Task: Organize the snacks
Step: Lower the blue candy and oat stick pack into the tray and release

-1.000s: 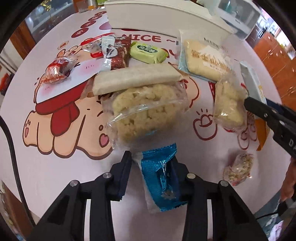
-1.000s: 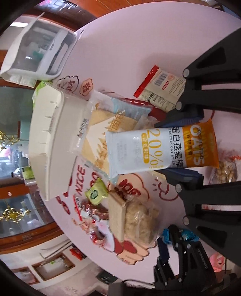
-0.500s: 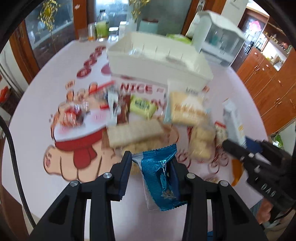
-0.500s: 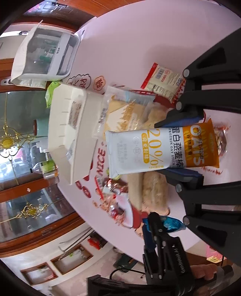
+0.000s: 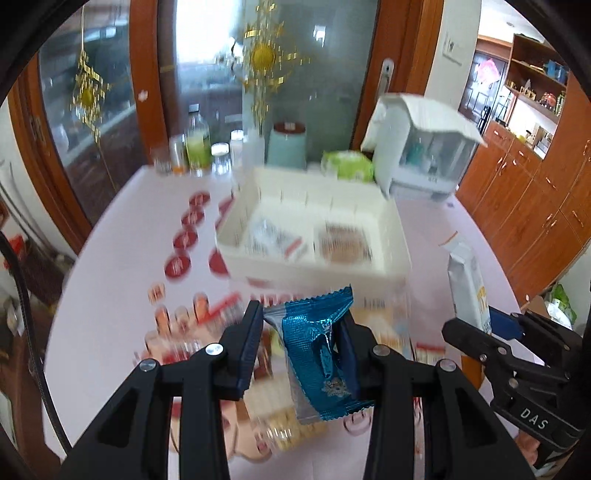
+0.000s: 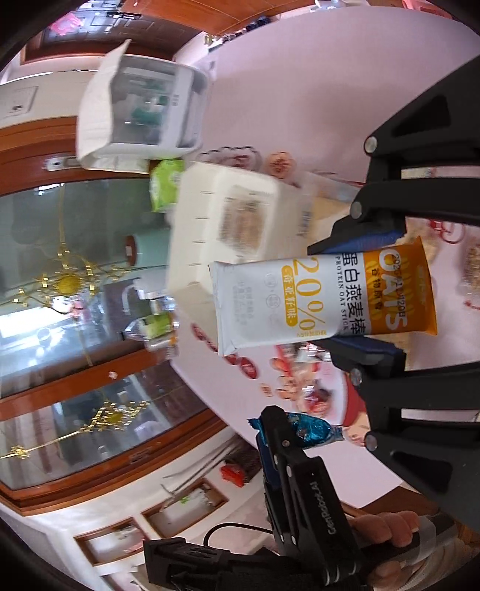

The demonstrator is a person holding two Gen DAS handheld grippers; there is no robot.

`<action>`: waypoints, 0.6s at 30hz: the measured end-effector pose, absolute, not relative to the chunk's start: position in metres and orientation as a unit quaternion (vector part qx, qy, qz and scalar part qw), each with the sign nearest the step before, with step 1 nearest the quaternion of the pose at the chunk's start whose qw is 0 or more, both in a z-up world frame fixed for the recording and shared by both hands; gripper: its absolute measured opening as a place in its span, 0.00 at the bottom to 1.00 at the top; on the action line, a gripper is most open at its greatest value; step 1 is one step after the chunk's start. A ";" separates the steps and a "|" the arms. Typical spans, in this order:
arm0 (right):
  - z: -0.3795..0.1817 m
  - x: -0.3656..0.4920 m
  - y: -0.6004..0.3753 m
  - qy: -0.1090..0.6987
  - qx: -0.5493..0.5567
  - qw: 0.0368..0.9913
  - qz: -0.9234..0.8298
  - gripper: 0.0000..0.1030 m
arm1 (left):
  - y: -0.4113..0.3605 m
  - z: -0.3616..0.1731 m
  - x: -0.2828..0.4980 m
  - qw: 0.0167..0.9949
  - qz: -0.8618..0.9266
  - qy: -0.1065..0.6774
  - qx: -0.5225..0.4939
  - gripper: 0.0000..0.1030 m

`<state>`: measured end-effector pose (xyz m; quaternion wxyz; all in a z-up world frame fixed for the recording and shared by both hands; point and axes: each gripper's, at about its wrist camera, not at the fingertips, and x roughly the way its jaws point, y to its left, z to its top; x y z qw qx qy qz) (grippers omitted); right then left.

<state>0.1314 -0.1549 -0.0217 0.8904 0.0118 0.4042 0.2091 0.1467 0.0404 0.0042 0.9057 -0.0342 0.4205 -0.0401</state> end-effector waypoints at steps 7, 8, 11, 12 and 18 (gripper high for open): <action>0.021 0.181 -0.146 0.384 0.014 0.905 0.181 0.39 | 0.040 0.050 0.208 0.920 -0.034 0.391 -0.015 0.36; 0.027 0.190 -0.146 0.380 0.016 0.908 0.178 0.39 | 0.039 0.054 0.219 0.921 -0.032 0.389 -0.011 0.36; 0.040 0.217 -0.144 0.373 0.023 0.913 0.165 0.39 | 0.039 0.058 0.254 0.920 -0.027 0.391 -0.008 0.36; 0.043 0.225 -0.144 0.372 0.025 0.914 0.160 0.40 | 0.038 0.056 0.265 0.919 -0.027 0.392 -0.007 0.36; 0.046 0.271 -0.135 0.369 0.020 0.921 0.124 0.40 | 0.036 0.036 0.322 0.914 -0.014 0.405 0.005 0.36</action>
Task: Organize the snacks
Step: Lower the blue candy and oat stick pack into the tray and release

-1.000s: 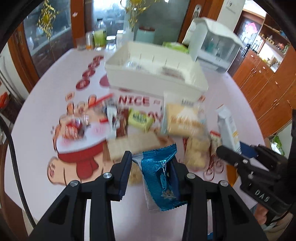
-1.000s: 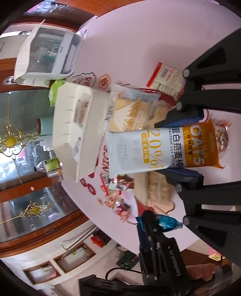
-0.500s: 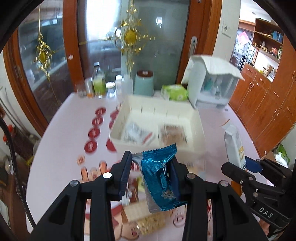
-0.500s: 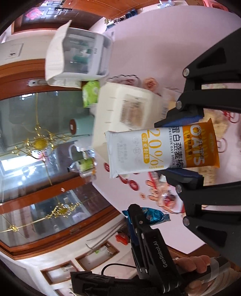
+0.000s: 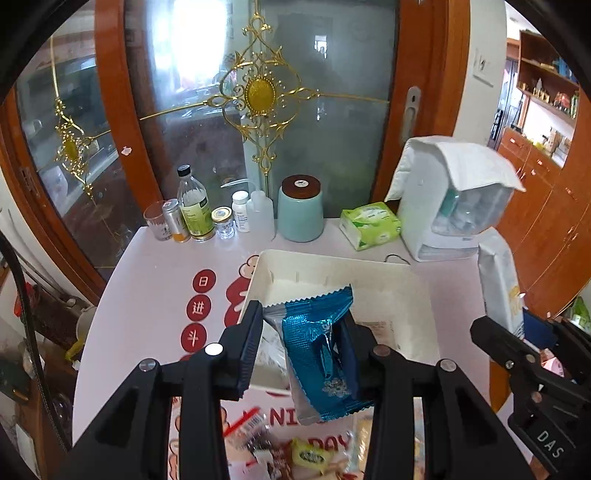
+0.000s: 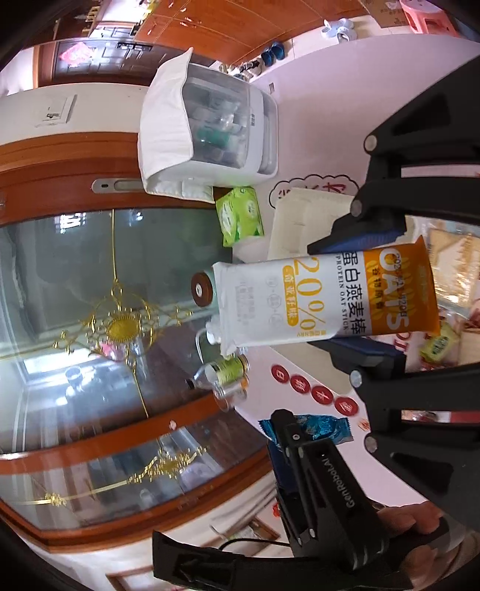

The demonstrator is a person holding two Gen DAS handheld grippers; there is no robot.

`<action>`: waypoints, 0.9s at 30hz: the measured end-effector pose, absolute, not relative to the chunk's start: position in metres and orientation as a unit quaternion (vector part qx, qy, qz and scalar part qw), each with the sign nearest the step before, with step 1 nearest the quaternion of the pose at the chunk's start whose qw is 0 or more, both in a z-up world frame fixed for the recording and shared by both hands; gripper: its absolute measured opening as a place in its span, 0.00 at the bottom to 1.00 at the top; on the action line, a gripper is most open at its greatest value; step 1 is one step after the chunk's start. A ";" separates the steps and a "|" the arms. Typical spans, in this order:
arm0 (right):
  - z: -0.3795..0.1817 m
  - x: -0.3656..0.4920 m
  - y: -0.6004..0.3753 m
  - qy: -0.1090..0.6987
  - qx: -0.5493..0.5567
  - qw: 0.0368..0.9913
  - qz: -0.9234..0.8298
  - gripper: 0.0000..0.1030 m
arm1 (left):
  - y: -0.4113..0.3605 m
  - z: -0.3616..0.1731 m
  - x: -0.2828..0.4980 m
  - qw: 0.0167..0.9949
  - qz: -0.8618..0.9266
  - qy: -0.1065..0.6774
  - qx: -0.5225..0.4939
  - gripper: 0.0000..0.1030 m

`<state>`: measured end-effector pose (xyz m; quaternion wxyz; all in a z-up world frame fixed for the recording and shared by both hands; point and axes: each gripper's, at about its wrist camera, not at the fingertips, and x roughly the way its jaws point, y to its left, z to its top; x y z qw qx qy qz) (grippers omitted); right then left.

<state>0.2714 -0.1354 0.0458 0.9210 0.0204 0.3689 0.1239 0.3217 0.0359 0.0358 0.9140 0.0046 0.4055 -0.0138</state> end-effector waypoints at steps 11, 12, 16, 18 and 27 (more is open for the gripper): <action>-0.007 0.335 -0.130 0.423 0.029 0.900 0.096 0.54 | 0.042 -0.025 0.365 0.894 0.005 0.447 -0.003 0.96; -0.009 0.336 -0.130 0.427 0.031 0.899 0.095 0.54 | 0.046 -0.032 0.367 0.890 0.003 0.455 -0.008 0.96; -0.020 0.334 -0.131 0.435 0.031 0.895 0.094 0.55 | 0.058 -0.038 0.364 0.891 -0.009 0.452 -0.038 0.96; -0.021 0.330 -0.129 0.435 0.024 0.895 0.093 0.55 | 0.065 -0.038 0.362 0.894 -0.010 0.444 -0.056 0.96; -0.012 0.317 -0.122 0.429 0.021 0.898 0.096 0.55 | 0.083 -0.017 0.343 0.910 -0.003 0.406 -0.083 0.96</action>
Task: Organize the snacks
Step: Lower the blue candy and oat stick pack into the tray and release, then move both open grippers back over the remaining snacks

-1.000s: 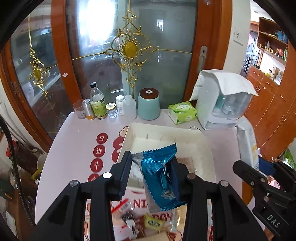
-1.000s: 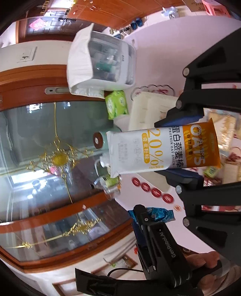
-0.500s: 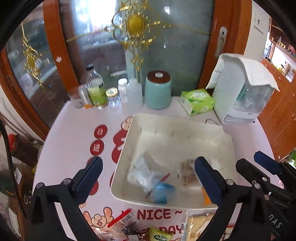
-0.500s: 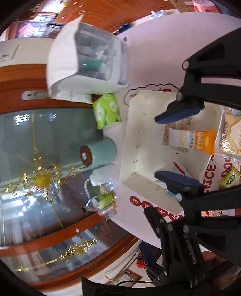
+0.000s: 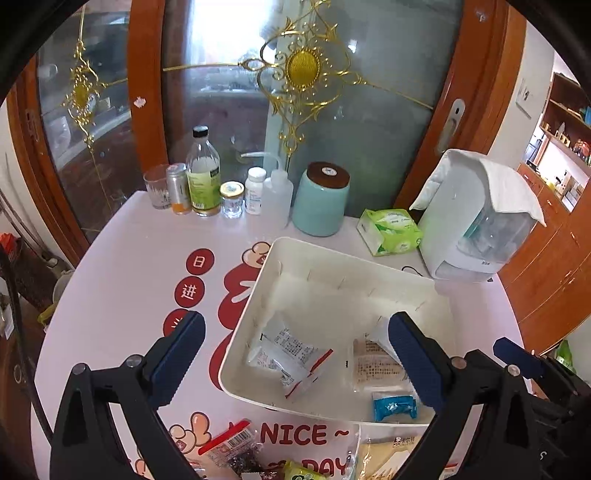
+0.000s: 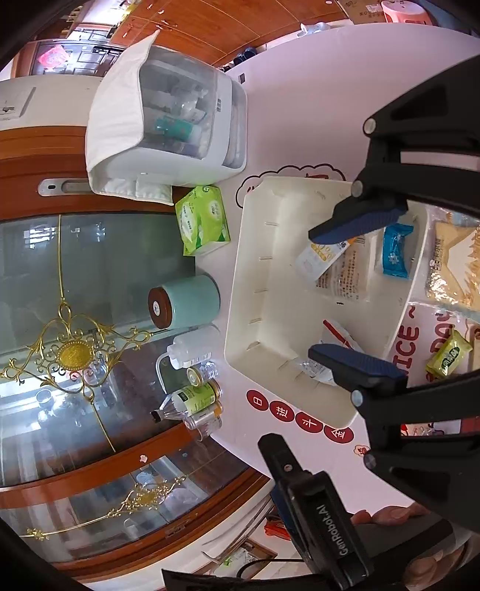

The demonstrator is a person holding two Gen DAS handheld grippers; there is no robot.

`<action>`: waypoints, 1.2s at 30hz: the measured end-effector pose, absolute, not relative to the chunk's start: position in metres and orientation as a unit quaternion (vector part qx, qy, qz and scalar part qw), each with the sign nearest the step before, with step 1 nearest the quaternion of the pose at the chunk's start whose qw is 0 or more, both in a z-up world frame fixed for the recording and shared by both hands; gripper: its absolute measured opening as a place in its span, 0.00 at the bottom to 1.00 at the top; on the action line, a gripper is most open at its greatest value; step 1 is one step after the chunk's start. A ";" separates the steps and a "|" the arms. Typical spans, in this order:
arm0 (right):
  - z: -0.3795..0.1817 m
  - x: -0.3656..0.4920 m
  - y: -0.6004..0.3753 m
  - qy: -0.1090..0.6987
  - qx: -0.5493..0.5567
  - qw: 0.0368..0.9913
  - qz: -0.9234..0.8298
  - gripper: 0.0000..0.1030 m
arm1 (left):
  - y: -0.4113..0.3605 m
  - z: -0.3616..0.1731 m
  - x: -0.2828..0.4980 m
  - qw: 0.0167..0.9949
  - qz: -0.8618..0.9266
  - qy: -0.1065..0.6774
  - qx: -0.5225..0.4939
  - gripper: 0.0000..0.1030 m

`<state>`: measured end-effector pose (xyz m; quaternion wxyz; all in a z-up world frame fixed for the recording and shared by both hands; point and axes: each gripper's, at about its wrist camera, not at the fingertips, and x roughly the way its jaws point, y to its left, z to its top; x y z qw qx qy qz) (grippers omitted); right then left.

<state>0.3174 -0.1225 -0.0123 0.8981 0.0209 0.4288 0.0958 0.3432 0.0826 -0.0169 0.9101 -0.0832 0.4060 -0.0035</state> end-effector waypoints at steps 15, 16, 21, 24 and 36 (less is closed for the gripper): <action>0.006 0.280 -0.122 0.419 0.024 0.902 0.101 0.55 | 0.074 -0.013 0.304 0.893 -0.003 0.448 -0.043 0.96; 0.007 0.277 -0.123 0.418 0.025 0.903 0.100 0.55 | 0.075 -0.012 0.299 0.893 0.000 0.448 -0.043 0.96; 0.015 0.261 -0.125 0.413 0.028 0.905 0.101 0.55 | 0.071 -0.002 0.284 0.894 -0.009 0.446 -0.035 0.96; 0.021 0.249 -0.124 0.410 0.025 0.906 0.105 0.55 | 0.063 0.007 0.271 0.897 -0.015 0.441 -0.023 0.96; 0.046 0.180 -0.127 0.381 -0.011 0.916 0.122 0.55 | 0.036 0.041 0.192 0.913 -0.023 0.406 0.006 0.96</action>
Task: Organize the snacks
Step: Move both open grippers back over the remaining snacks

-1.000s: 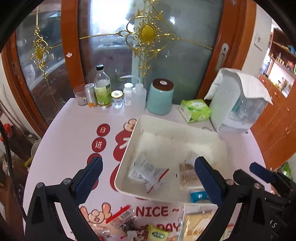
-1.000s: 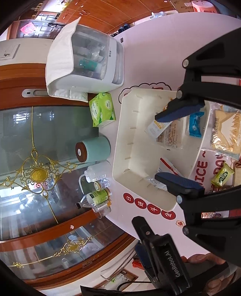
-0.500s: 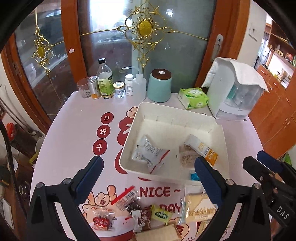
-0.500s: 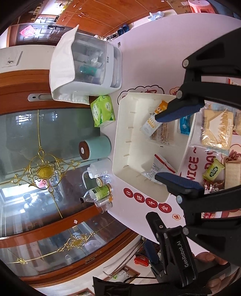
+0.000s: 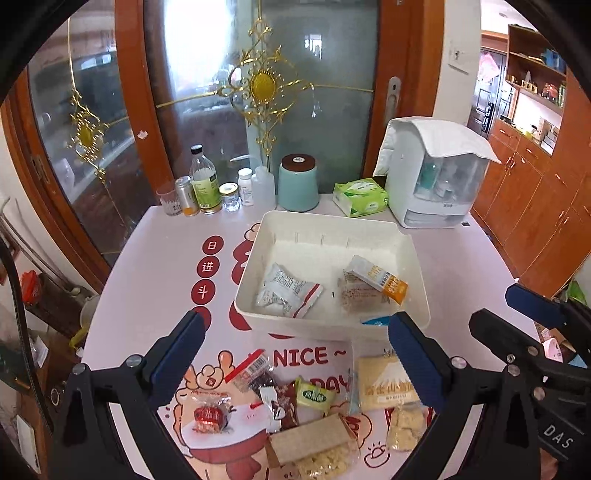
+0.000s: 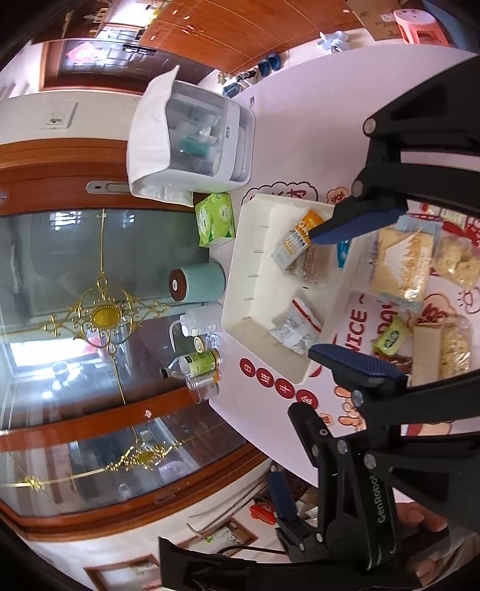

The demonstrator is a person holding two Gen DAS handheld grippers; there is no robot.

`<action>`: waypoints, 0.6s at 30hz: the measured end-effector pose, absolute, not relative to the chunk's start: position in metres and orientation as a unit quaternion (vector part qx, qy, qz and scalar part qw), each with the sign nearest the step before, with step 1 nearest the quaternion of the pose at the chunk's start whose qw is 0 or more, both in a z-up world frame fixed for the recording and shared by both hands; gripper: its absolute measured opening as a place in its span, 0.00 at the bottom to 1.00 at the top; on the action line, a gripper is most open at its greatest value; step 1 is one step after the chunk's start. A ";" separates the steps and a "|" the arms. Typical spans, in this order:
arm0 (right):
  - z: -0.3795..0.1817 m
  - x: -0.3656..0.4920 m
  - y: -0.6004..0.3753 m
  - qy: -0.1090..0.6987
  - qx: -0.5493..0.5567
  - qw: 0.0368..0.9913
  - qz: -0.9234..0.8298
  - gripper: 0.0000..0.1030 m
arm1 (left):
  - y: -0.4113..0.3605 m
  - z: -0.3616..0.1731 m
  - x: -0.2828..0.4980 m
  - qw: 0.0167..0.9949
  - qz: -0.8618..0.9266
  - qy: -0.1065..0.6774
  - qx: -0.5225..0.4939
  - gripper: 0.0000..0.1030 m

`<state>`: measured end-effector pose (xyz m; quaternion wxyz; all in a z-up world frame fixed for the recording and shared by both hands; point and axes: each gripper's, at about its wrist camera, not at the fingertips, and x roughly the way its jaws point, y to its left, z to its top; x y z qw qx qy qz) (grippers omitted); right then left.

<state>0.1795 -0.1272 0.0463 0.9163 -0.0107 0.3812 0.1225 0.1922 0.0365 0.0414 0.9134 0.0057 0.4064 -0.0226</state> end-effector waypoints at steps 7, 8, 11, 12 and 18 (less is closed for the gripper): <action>0.045 0.126 -0.136 0.371 -0.032 0.917 0.146 0.55 | 0.028 0.040 0.134 0.922 -0.023 0.386 0.018 0.96; 0.042 0.118 -0.137 0.373 -0.036 0.915 0.152 0.55 | 0.027 0.038 0.130 0.923 -0.024 0.384 0.017 0.96; 0.030 0.098 -0.141 0.381 -0.046 0.908 0.167 0.55 | 0.027 0.030 0.106 0.926 -0.032 0.375 0.013 0.96; 0.024 0.091 -0.141 0.385 -0.050 0.906 0.169 0.55 | 0.026 0.025 0.098 0.926 -0.037 0.375 0.012 0.96; -0.024 0.063 -0.153 0.423 -0.059 0.887 0.177 0.55 | 0.020 -0.023 0.074 0.910 -0.067 0.406 0.041 0.96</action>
